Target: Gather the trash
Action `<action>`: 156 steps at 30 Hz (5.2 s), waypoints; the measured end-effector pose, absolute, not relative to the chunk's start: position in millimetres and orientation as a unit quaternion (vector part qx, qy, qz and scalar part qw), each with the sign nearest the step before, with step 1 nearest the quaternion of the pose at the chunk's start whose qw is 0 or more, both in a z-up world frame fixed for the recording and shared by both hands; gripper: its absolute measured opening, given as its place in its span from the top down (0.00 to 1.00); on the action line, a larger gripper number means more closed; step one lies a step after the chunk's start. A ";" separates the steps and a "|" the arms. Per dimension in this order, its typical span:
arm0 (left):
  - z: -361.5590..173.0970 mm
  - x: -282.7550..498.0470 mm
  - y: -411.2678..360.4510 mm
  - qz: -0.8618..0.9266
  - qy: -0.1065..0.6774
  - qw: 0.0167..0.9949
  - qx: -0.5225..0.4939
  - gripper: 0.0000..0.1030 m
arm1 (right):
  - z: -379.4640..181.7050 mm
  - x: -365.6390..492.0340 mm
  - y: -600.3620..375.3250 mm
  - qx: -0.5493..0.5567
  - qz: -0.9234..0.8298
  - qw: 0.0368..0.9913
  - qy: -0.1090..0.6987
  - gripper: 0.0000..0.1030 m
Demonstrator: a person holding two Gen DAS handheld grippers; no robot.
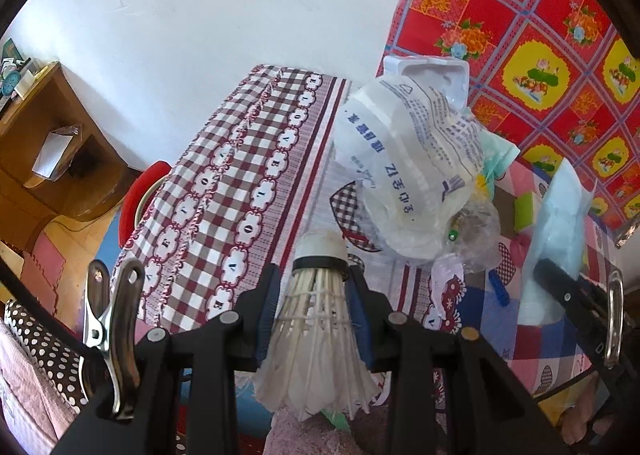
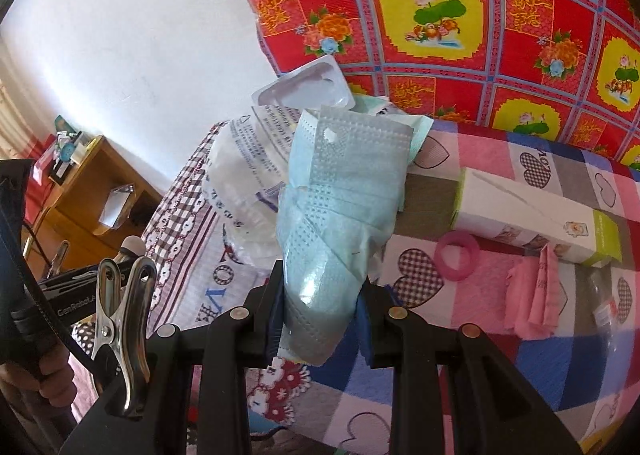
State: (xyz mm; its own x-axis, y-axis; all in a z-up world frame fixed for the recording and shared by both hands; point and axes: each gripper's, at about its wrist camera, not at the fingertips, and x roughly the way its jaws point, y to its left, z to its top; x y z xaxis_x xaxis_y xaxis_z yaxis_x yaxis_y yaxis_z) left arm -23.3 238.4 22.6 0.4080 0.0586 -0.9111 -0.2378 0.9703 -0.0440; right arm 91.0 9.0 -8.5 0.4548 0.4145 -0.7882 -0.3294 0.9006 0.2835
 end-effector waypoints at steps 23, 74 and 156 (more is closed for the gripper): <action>42.1 -41.5 292.3 0.045 0.522 0.849 -0.060 0.66 | -0.5 52.3 69.7 0.061 0.208 0.858 0.465 0.70; 18.6 -41.9 502.8 0.199 0.504 0.825 -0.158 0.66 | 10.7 87.0 290.2 -0.076 0.416 0.781 0.460 0.70; -59.5 -75.2 641.3 0.231 0.531 0.784 -0.225 0.66 | -62.9 106.2 506.3 -0.127 0.407 0.758 0.493 0.37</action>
